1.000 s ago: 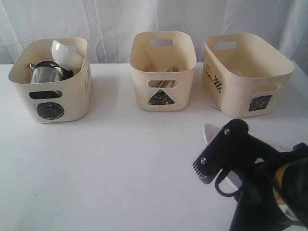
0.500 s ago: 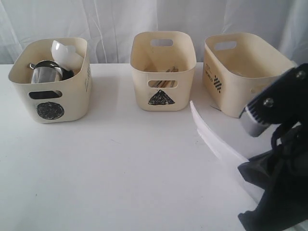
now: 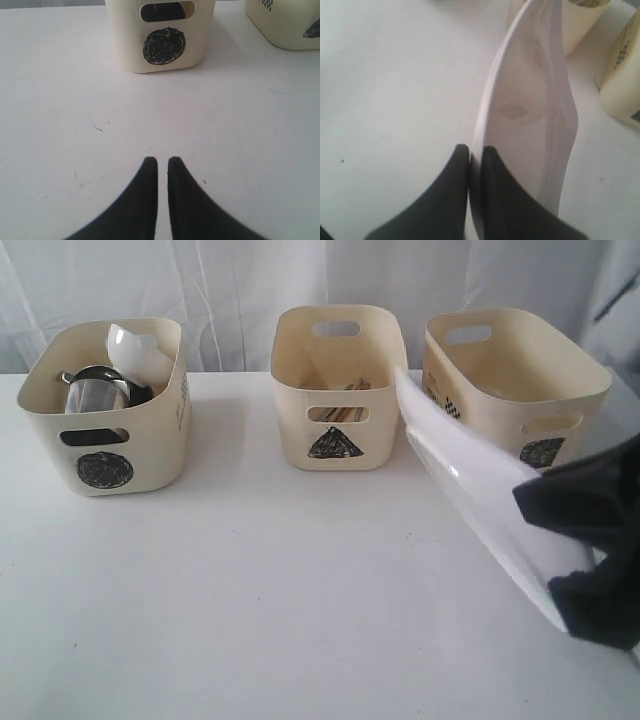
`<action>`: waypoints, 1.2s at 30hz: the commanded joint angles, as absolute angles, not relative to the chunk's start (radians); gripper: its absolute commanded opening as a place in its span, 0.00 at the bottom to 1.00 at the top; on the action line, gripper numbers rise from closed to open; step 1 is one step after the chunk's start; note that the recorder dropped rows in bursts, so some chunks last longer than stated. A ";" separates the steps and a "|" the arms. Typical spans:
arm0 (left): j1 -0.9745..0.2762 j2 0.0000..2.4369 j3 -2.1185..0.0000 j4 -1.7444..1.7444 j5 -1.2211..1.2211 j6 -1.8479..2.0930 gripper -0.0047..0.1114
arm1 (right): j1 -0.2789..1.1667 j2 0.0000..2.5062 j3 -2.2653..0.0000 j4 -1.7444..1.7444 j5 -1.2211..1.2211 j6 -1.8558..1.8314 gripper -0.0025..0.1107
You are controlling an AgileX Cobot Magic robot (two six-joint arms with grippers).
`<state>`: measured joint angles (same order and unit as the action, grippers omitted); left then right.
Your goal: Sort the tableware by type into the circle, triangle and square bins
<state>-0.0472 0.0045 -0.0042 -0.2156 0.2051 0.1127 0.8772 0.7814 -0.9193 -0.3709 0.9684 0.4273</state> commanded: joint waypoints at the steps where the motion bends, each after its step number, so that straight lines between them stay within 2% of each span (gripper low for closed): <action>1: -0.047 0.000 0.000 -0.219 0.201 0.111 0.17 | 0.878 0.769 -1.009 -0.429 0.965 0.367 0.02; 9: -0.047 0.000 0.000 -0.219 0.201 0.111 0.17 | 0.878 0.813 -1.152 -0.558 0.974 0.301 0.02; 21: -0.047 0.000 0.000 -0.219 0.201 0.111 0.17 | 0.874 0.936 -1.250 -0.850 0.899 0.288 0.02; 27: -0.047 0.000 0.000 -0.219 0.201 0.111 0.17 | 0.794 0.989 -1.269 -0.867 0.826 0.288 0.02; 36: -0.047 0.000 0.000 -0.219 0.201 0.111 0.17 | 0.590 1.087 -1.269 -0.847 0.615 0.290 0.02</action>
<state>-0.0472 0.0045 -0.0042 -0.2156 0.2051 0.1127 0.6462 1.0631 -1.2568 -0.8065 0.7245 0.3049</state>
